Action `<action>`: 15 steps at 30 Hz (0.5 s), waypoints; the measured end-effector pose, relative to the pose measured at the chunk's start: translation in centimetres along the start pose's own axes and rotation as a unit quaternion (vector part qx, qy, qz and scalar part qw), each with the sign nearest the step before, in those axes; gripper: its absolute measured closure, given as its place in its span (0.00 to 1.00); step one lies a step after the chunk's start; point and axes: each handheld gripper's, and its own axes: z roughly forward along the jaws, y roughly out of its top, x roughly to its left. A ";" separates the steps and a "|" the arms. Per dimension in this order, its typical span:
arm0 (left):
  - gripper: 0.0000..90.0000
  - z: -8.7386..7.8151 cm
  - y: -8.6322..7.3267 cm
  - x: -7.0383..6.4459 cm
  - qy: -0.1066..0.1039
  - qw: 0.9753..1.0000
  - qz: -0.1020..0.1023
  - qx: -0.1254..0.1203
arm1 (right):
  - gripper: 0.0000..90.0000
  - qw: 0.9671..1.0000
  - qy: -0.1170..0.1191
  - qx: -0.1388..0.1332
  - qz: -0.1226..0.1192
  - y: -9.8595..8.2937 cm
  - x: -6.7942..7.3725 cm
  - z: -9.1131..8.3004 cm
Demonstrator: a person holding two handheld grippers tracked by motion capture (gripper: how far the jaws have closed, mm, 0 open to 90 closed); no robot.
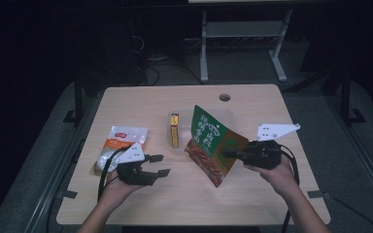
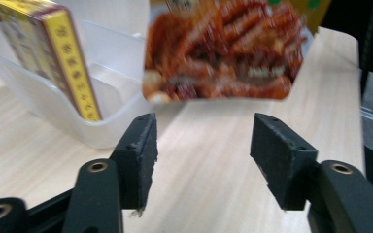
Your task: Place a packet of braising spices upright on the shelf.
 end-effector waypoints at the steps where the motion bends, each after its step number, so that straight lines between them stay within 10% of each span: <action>1: 0.41 0.0 -0.2 0.0 -0.002 1.000 0.004 0.006 | 1.00 1.000 -0.002 -0.002 -0.004 0.2 0.1 -0.3; 15: 0.18 -0.7 -2.5 0.2 0.008 0.999 -0.030 0.042 | 1.00 0.998 -0.057 -0.002 -0.035 3.2 -1.2 -2.2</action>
